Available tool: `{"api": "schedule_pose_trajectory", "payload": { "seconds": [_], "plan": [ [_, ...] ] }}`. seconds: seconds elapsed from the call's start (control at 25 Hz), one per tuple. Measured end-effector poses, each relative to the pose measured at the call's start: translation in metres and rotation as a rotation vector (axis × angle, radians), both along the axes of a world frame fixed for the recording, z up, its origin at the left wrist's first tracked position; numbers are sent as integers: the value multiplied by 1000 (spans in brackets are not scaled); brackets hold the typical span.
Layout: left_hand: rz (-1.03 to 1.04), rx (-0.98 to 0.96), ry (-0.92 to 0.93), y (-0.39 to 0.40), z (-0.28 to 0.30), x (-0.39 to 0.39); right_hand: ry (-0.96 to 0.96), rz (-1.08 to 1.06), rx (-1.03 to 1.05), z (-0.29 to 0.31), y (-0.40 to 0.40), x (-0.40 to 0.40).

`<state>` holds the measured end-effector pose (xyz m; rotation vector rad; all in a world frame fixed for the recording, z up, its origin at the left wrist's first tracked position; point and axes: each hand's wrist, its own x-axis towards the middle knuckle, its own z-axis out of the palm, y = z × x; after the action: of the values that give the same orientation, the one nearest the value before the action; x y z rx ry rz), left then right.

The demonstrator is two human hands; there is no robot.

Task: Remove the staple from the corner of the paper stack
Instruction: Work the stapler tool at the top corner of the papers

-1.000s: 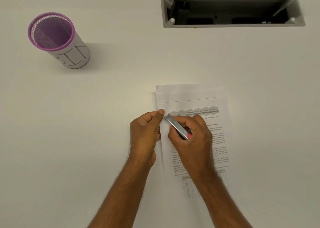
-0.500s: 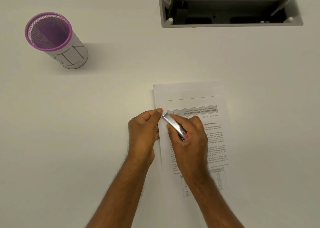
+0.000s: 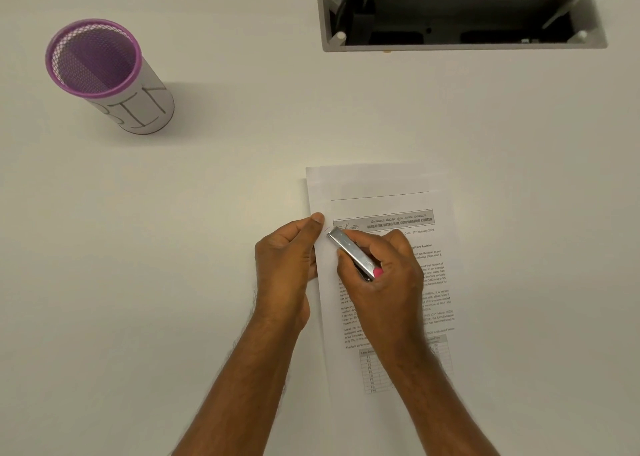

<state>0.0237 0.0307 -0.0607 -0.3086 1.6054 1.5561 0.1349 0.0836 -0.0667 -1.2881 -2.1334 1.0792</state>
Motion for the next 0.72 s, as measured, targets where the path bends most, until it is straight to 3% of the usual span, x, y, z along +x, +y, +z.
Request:
{"api": "schedule_pose_trajectory", "payload": {
  "seconds": [0.72],
  "plan": [
    [-19, 7, -20, 1, 2, -3, 24, -50, -53, -2, -7, -8]
  ]
}}
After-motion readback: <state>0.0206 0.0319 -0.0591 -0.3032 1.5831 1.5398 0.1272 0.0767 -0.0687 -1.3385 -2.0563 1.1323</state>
